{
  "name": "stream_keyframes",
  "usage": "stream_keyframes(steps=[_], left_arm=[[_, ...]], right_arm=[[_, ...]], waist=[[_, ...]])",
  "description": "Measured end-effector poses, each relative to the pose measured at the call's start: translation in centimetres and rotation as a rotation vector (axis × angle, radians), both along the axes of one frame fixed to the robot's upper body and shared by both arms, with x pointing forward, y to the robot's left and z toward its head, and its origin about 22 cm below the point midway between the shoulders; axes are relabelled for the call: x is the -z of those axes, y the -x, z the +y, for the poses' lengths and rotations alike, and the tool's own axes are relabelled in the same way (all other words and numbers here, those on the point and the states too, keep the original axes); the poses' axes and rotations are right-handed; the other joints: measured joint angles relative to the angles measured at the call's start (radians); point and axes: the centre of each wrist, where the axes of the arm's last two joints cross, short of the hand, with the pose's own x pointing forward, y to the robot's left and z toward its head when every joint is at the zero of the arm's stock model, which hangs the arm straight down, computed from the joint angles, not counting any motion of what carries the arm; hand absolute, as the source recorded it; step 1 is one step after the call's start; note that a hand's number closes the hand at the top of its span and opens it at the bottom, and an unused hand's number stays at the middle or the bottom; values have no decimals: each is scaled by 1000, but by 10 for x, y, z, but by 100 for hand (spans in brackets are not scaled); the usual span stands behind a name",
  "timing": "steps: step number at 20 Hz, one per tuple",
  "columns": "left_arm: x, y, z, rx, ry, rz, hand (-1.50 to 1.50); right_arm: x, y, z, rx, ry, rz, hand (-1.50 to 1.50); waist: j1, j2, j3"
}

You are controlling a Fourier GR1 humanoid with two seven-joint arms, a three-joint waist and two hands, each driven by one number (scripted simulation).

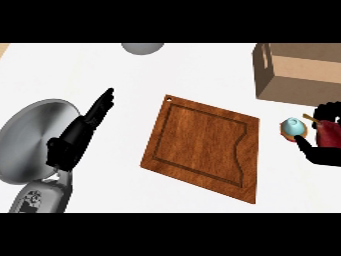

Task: Pick the pear from the cutting board and place it in the cardboard box

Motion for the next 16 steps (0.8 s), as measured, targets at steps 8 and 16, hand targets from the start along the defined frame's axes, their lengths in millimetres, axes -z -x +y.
stream_keyframes(steps=[8,16], left_arm=[[2,2,2,-12,-7,-2,0],[8,-2,-10,7,2,-6,0]], right_arm=[[-80,41,1,-44,-143,-137,150],[-130,58,-15,73,-259,-218,150]], waist=[[-9,-3,-1],[11,2,0]])
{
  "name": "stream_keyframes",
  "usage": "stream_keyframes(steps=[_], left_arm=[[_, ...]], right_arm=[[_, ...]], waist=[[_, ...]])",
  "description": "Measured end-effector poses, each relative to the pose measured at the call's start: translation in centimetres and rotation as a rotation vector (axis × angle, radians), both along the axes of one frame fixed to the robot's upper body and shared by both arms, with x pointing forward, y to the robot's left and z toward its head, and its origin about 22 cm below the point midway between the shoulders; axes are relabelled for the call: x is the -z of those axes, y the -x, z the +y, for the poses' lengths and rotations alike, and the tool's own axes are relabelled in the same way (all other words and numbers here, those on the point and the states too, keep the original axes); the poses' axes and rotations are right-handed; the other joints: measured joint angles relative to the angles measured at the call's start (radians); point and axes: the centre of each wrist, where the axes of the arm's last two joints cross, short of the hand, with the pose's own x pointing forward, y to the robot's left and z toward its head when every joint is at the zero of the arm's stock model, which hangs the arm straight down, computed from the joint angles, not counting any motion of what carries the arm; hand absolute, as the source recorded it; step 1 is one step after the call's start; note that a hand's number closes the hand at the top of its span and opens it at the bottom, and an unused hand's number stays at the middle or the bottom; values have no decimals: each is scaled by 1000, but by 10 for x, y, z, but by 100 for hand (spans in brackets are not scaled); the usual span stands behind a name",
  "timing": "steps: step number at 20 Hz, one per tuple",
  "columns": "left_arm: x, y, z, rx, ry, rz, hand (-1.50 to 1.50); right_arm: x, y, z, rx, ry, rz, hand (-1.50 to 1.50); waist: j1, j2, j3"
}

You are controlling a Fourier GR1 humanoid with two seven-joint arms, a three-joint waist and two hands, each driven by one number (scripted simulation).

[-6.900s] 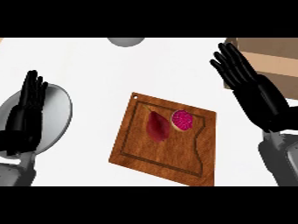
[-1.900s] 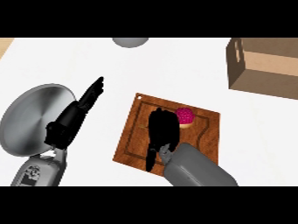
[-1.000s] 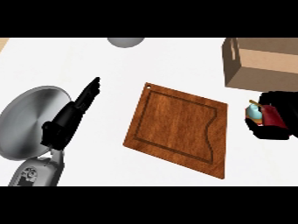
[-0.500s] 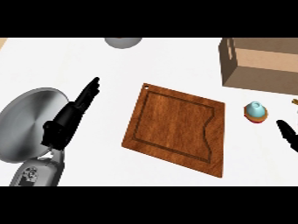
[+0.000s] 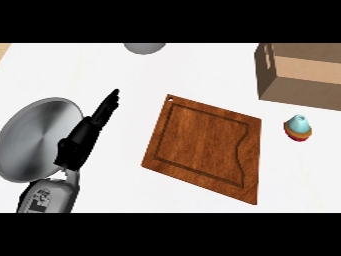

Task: Pick the pear from the cutting board and place it in the cardboard box

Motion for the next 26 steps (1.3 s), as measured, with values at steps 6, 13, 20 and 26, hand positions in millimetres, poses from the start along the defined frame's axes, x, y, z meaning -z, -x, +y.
stream_keyframes(steps=[6,13,20,26], left_arm=[[0,-5,-1,20,-3,-2,0],[0,-3,-2,28,-4,-8,0],[-3,-6,-7,32,-3,-6,0],[-11,-6,-11,39,-2,-12,0]], right_arm=[[-20,-27,-24,84,-24,-25,150],[-34,-67,-35,116,-65,-24,150],[-37,-112,-50,152,-98,-26,150],[-26,-146,-60,204,-46,-12,150]], waist=[[18,4,0],[28,6,0],[33,7,0],[37,9,0]])
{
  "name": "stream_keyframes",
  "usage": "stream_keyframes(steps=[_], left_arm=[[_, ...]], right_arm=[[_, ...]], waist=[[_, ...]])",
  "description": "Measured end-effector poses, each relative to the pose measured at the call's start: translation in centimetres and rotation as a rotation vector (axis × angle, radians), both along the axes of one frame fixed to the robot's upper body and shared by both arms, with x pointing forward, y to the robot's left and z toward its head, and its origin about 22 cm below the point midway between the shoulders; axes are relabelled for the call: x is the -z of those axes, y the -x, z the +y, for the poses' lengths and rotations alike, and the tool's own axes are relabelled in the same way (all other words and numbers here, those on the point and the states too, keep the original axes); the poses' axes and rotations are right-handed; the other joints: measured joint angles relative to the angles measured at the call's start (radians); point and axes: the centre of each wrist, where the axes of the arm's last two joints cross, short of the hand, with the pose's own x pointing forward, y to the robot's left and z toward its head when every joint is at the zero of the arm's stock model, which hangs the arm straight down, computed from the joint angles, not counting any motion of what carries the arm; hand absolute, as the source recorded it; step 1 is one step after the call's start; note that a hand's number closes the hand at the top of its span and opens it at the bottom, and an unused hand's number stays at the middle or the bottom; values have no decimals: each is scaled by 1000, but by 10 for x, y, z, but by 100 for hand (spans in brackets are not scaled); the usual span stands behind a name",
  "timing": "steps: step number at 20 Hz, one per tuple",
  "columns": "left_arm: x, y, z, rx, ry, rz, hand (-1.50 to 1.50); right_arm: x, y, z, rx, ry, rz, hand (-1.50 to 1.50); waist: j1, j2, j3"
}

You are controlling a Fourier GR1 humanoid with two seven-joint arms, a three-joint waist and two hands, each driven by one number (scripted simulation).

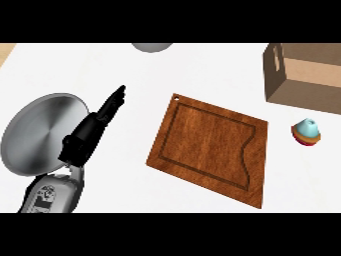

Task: Pick the pear from the cutting board and place it in the cardboard box

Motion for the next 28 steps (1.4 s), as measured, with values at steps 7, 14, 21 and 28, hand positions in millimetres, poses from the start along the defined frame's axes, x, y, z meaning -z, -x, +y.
stream_keyframes(steps=[7,14,21,28], left_arm=[[-1,1,0,1,-1,-2,0],[-2,-4,-3,14,0,-8,0],[-2,-1,-6,21,1,-11,0],[3,2,3,4,-1,-7,0]], right_arm=[[43,-33,-5,22,52,56,150],[91,-49,-17,68,-96,162,-150],[121,-53,-23,35,-251,170,-150],[113,-44,-47,2,-545,-86,-150]], waist=[[3,2,1],[14,8,2],[21,11,3],[8,8,4]])
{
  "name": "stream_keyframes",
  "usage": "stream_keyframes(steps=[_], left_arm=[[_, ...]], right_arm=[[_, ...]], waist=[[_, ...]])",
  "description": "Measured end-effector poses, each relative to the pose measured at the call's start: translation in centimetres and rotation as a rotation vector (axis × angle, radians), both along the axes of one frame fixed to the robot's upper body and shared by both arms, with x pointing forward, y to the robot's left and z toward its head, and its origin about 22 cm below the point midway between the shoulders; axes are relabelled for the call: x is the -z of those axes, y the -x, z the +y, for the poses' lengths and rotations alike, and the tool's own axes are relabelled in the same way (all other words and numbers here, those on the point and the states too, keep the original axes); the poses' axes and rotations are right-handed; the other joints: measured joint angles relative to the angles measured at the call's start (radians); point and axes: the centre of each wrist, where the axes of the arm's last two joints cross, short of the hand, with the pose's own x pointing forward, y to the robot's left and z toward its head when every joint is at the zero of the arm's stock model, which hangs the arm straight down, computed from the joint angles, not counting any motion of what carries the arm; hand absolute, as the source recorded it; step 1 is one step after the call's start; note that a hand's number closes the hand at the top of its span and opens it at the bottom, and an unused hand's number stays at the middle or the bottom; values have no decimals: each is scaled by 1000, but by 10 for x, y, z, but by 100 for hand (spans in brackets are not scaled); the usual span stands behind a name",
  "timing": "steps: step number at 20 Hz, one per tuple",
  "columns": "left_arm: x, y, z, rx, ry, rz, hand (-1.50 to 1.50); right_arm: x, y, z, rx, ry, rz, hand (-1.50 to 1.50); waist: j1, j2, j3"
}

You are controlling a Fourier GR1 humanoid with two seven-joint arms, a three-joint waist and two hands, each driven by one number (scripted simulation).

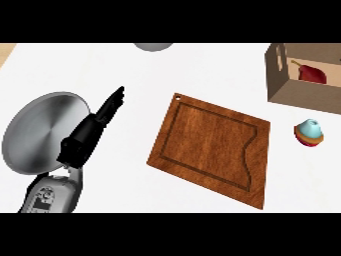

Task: Pick the pear from the cutting board and place it in the cardboard box

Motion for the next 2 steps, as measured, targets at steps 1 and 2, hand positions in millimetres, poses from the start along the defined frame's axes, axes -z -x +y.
stream_keyframes(steps=[1,2], left_arm=[[-1,-2,0,-3,0,2,0],[0,-2,0,-3,0,1,0]], right_arm=[[-3,2,-5,7,-46,-35,-150],[-5,7,-14,15,-87,-65,-150]], waist=[[-3,0,0],[-2,1,0]])
